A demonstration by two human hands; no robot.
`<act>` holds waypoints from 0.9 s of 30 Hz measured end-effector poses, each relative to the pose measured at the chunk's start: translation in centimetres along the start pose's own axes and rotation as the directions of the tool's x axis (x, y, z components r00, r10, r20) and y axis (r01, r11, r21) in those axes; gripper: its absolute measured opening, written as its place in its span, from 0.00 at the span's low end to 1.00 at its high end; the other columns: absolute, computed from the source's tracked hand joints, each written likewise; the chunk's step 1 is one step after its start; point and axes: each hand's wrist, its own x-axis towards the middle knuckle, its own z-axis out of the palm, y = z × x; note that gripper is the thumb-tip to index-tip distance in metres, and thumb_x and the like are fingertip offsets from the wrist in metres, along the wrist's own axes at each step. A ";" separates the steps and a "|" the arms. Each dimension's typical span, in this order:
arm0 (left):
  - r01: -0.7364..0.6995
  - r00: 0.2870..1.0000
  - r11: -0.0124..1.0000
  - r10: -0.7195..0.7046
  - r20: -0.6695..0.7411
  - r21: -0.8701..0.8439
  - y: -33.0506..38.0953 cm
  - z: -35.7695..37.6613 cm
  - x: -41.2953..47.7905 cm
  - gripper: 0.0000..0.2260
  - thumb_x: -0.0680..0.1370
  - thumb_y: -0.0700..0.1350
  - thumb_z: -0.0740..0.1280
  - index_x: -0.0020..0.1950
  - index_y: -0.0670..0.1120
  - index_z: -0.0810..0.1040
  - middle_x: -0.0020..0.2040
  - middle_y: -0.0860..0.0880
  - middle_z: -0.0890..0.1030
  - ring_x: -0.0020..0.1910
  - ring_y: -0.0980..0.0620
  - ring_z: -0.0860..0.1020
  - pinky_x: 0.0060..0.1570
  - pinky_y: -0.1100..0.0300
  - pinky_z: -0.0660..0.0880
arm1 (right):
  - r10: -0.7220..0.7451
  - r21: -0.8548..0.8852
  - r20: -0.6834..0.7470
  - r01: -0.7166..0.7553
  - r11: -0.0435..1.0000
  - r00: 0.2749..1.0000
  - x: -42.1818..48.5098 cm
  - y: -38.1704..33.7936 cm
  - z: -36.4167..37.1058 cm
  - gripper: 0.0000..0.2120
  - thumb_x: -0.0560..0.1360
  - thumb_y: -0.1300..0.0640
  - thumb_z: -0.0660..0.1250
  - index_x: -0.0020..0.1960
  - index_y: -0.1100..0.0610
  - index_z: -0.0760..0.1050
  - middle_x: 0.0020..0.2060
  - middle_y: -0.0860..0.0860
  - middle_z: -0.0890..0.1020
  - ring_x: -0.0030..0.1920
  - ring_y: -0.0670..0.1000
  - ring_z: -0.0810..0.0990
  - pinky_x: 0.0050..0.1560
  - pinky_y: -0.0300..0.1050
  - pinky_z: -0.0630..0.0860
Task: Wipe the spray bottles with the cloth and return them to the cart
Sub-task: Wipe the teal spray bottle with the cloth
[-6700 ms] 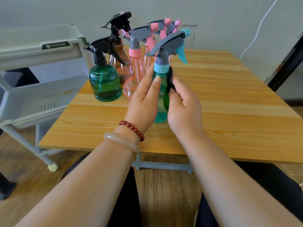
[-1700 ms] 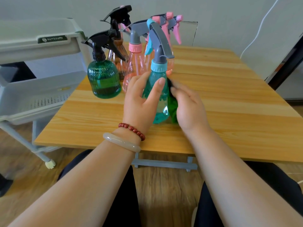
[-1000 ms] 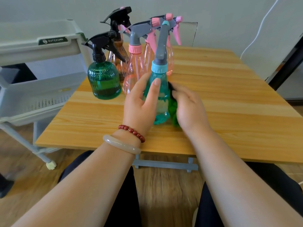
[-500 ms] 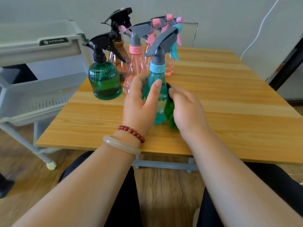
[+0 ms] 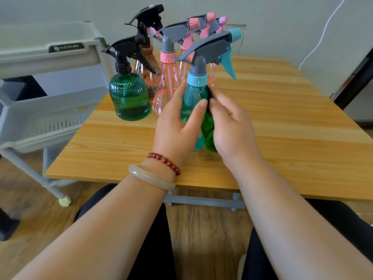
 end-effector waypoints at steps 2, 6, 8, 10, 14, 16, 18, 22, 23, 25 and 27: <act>0.020 1.000 0.999 -0.020 -0.014 -0.025 0.0 0.0 -0.2 0.18 0.79 0.53 0.66 0.67 0.51 0.68 0.59 0.54 0.79 0.56 0.62 0.78 0.56 0.63 0.77 | 0.088 -0.177 -0.007 -0.088 0.980 0.996 0.1 0.2 -0.2 0.17 0.84 0.57 0.54 0.65 0.46 0.77 0.57 0.42 0.80 0.59 0.43 0.77 0.57 0.35 0.73; 0.037 0.999 0.998 -0.038 -0.015 -0.048 -0.1 -0.2 -0.2 0.14 0.79 0.54 0.67 0.61 0.50 0.71 0.53 0.53 0.79 0.51 0.60 0.78 0.51 0.63 0.77 | 0.120 -0.111 0.010 -0.118 0.987 0.993 0.2 0.0 -0.5 0.19 0.83 0.58 0.56 0.46 0.35 0.76 0.40 0.31 0.81 0.50 0.37 0.80 0.51 0.35 0.74; 0.015 1.000 1.000 -0.015 -0.025 -0.007 -0.3 -0.2 -0.1 0.20 0.77 0.59 0.64 0.63 0.48 0.74 0.53 0.53 0.78 0.53 0.59 0.76 0.54 0.66 0.74 | 0.036 0.029 0.009 -0.037 0.999 0.999 0.2 -0.1 -0.5 0.18 0.83 0.58 0.57 0.50 0.35 0.76 0.46 0.30 0.81 0.55 0.34 0.78 0.56 0.33 0.75; -0.003 0.999 0.999 0.005 -0.036 0.050 -0.2 -0.3 -0.1 0.25 0.75 0.63 0.61 0.63 0.48 0.77 0.52 0.54 0.75 0.52 0.61 0.73 0.52 0.73 0.68 | 0.022 0.014 0.008 -0.022 1.000 1.000 0.2 -0.1 -0.4 0.17 0.83 0.58 0.57 0.57 0.37 0.77 0.49 0.32 0.80 0.56 0.34 0.78 0.57 0.30 0.74; 0.028 0.999 0.998 -0.026 -0.032 0.052 -0.4 -0.5 0.0 0.27 0.75 0.64 0.59 0.65 0.48 0.76 0.56 0.53 0.78 0.57 0.60 0.74 0.58 0.63 0.73 | 0.184 -0.335 0.031 -0.163 0.928 0.982 0.4 0.5 -1.0 0.18 0.82 0.59 0.55 0.59 0.45 0.81 0.49 0.43 0.83 0.52 0.47 0.81 0.51 0.41 0.76; 0.055 0.998 0.998 -0.055 -0.033 -0.007 -0.6 -0.6 -0.2 0.24 0.76 0.62 0.61 0.66 0.49 0.73 0.60 0.52 0.79 0.60 0.55 0.76 0.61 0.51 0.76 | 0.153 -0.286 0.014 -0.142 0.948 0.988 0.5 0.3 -0.9 0.17 0.82 0.60 0.57 0.56 0.43 0.81 0.48 0.41 0.83 0.53 0.47 0.80 0.54 0.42 0.76; 0.051 0.998 0.998 -0.052 -0.037 -0.042 -0.4 -0.6 -0.4 0.19 0.78 0.57 0.63 0.65 0.49 0.71 0.58 0.54 0.79 0.59 0.57 0.77 0.60 0.53 0.76 | 0.075 -0.081 -0.020 -0.077 0.994 0.997 0.5 0.0 -0.7 0.16 0.82 0.60 0.58 0.58 0.43 0.80 0.51 0.37 0.82 0.56 0.40 0.79 0.58 0.35 0.74; 0.077 0.997 0.994 -0.078 -0.005 -0.078 0.0 -0.5 -0.4 0.20 0.79 0.55 0.61 0.66 0.45 0.72 0.55 0.53 0.80 0.53 0.58 0.78 0.54 0.60 0.76 | 0.097 -0.126 -0.003 -0.097 0.987 0.995 0.5 0.7 -0.3 0.17 0.83 0.60 0.57 0.59 0.44 0.80 0.51 0.40 0.83 0.55 0.43 0.80 0.56 0.38 0.76; 0.093 0.996 0.992 -0.093 0.006 -0.084 0.0 -0.5 -0.3 0.21 0.78 0.56 0.61 0.66 0.46 0.73 0.55 0.53 0.80 0.53 0.59 0.78 0.53 0.61 0.75 | 0.137 -0.189 0.011 -0.132 0.973 0.991 0.5 1.0 -0.5 0.17 0.82 0.60 0.57 0.56 0.43 0.80 0.50 0.42 0.83 0.54 0.45 0.81 0.55 0.41 0.76; 0.092 0.995 0.994 -0.090 0.030 -0.066 -0.1 -0.5 -0.2 0.20 0.77 0.59 0.62 0.64 0.51 0.74 0.56 0.54 0.78 0.55 0.60 0.76 0.55 0.63 0.74 | 0.211 -0.198 0.027 -0.202 0.959 0.977 0.6 1.1 -0.7 0.18 0.82 0.60 0.57 0.50 0.40 0.80 0.46 0.41 0.84 0.53 0.47 0.82 0.53 0.42 0.77; 0.051 0.998 0.998 -0.052 0.037 0.043 -0.3 -0.6 -0.2 0.20 0.76 0.61 0.65 0.64 0.51 0.75 0.57 0.54 0.75 0.56 0.62 0.73 0.57 0.72 0.68 | 0.186 -0.050 0.014 -0.185 0.981 0.982 0.7 0.7 -0.7 0.18 0.82 0.59 0.59 0.44 0.39 0.81 0.43 0.41 0.85 0.52 0.46 0.83 0.56 0.45 0.78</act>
